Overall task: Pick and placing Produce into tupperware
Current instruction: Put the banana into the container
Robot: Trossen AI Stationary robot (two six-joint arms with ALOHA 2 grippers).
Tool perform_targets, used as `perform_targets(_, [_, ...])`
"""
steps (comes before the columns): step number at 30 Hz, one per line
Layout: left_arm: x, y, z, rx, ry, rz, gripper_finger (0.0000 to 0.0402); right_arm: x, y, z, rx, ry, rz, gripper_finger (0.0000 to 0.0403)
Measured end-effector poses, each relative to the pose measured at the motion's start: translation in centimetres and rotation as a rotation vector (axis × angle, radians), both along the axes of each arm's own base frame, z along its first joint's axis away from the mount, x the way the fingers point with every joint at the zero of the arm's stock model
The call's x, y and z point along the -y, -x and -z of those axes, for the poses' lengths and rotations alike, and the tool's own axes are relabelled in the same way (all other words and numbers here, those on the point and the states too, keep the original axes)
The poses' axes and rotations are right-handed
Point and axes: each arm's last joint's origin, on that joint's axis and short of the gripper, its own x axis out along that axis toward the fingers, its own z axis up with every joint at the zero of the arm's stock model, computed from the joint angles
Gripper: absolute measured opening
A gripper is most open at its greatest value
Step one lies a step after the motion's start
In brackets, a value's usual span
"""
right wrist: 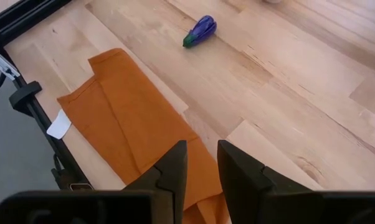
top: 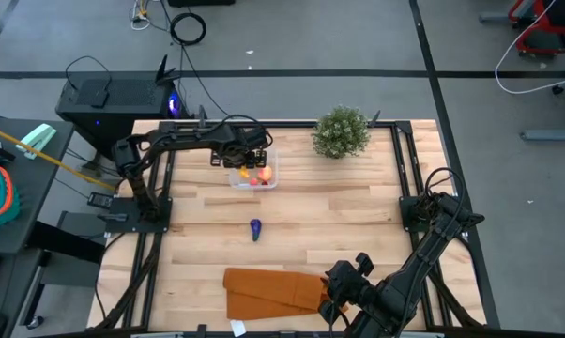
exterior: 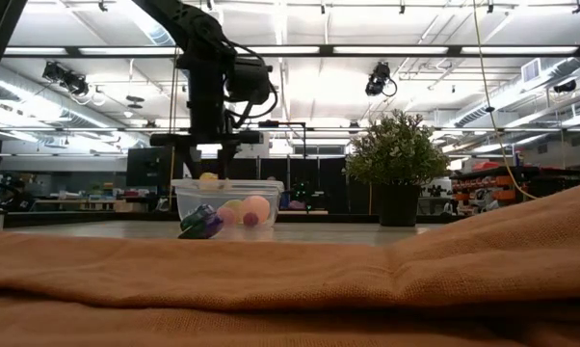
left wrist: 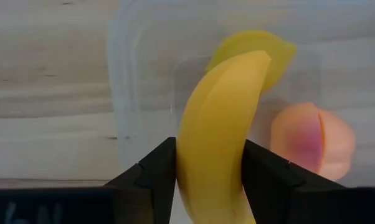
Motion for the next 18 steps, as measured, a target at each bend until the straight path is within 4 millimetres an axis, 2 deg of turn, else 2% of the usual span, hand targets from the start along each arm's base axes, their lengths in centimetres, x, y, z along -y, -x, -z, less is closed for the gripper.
perform_targets(5, [-0.13,-0.03,-0.02,0.002,-0.017,-0.005,0.0175,0.00,0.00,0.00,0.003,-0.004,0.005,0.0095])
perform_targets(13, [-0.19,-0.03,-0.04,-0.004,-0.034,-0.005,0.0162,0.00,0.00,0.00,0.003,-0.004,0.005,0.0095])
perform_targets(18, [-0.24,-0.30,0.01,0.004,-0.049,0.044,0.0172,0.00,0.00,0.00,0.002,-0.003,0.004,0.0095])
